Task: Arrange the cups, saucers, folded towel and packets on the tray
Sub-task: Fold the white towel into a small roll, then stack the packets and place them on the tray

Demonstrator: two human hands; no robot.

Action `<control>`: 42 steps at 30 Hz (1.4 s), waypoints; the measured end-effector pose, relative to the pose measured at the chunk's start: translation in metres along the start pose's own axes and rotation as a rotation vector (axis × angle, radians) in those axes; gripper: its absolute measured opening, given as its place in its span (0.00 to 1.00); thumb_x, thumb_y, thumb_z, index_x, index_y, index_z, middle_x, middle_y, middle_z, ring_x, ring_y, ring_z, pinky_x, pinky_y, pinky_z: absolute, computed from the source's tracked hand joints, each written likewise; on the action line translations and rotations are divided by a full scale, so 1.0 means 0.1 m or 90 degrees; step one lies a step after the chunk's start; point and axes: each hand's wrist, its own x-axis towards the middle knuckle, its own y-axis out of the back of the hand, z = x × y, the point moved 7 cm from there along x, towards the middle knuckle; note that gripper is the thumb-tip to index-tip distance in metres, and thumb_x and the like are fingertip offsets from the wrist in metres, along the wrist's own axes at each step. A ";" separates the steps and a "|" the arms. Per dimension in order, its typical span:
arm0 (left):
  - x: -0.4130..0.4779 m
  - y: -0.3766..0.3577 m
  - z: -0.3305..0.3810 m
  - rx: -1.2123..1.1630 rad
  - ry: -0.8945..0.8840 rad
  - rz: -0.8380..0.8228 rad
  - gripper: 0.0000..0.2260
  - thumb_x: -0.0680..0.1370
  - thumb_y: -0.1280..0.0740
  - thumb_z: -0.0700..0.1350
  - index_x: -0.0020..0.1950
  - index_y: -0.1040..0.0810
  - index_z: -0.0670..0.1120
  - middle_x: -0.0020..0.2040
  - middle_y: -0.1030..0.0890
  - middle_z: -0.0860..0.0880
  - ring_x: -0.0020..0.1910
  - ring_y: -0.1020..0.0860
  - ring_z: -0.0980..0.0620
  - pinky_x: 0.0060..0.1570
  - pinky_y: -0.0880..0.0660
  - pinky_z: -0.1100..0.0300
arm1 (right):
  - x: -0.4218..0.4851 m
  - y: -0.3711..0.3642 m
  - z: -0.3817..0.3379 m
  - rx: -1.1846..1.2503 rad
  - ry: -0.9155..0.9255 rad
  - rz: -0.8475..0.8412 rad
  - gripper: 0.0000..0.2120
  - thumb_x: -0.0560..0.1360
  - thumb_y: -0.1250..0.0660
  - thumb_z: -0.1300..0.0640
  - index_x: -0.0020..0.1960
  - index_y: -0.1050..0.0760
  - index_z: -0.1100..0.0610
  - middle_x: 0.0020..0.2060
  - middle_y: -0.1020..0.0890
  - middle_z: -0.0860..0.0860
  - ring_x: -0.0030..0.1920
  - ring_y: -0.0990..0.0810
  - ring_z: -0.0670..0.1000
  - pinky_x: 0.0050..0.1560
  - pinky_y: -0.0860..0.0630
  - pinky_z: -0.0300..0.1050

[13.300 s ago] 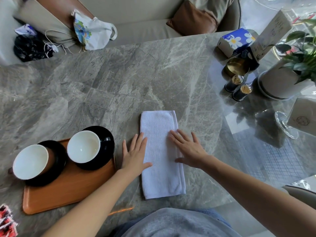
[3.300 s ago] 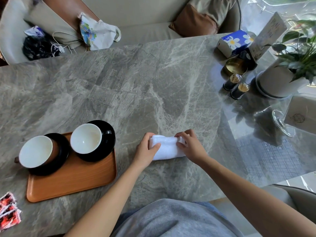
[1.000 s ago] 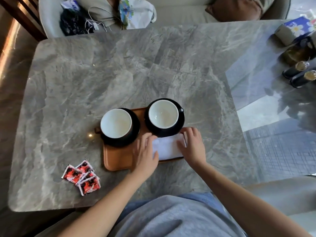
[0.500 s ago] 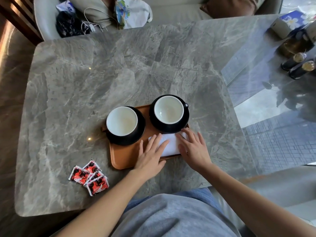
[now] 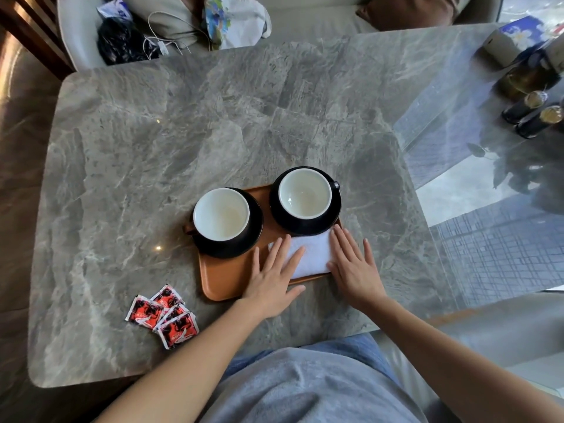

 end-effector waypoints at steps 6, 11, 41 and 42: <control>-0.02 0.08 0.03 0.009 -0.010 0.009 0.34 0.77 0.48 0.62 0.73 0.68 0.56 0.77 0.66 0.48 0.75 0.65 0.49 0.71 0.65 0.41 | 0.00 0.05 -0.03 0.026 -0.009 0.007 0.30 0.80 0.56 0.42 0.76 0.62 0.51 0.77 0.58 0.46 0.76 0.64 0.46 0.76 0.59 0.57; -0.33 0.34 -0.04 -0.077 -0.006 0.119 0.33 0.78 0.45 0.56 0.75 0.62 0.53 0.78 0.57 0.51 0.76 0.62 0.54 0.73 0.64 0.43 | -0.06 0.33 -0.23 0.034 0.052 0.111 0.28 0.77 0.44 0.45 0.74 0.42 0.54 0.75 0.39 0.51 0.77 0.47 0.51 0.76 0.53 0.56; -2.10 -0.07 -2.03 -0.357 0.687 0.421 0.19 0.67 0.25 0.44 0.55 0.25 0.42 0.54 0.26 0.40 0.56 0.30 0.39 0.56 0.35 0.49 | 0.26 -0.54 -2.99 -0.014 0.484 -0.182 0.24 0.69 0.31 0.44 0.63 0.31 0.49 0.57 0.27 0.49 0.59 0.28 0.52 0.59 0.37 0.47; -2.10 -0.08 -2.03 -0.365 0.694 0.416 0.18 0.67 0.26 0.43 0.54 0.26 0.42 0.53 0.25 0.40 0.55 0.30 0.39 0.55 0.35 0.49 | 0.27 -0.54 -2.98 -0.010 0.482 -0.179 0.23 0.70 0.31 0.45 0.61 0.30 0.50 0.57 0.27 0.49 0.58 0.28 0.52 0.59 0.37 0.47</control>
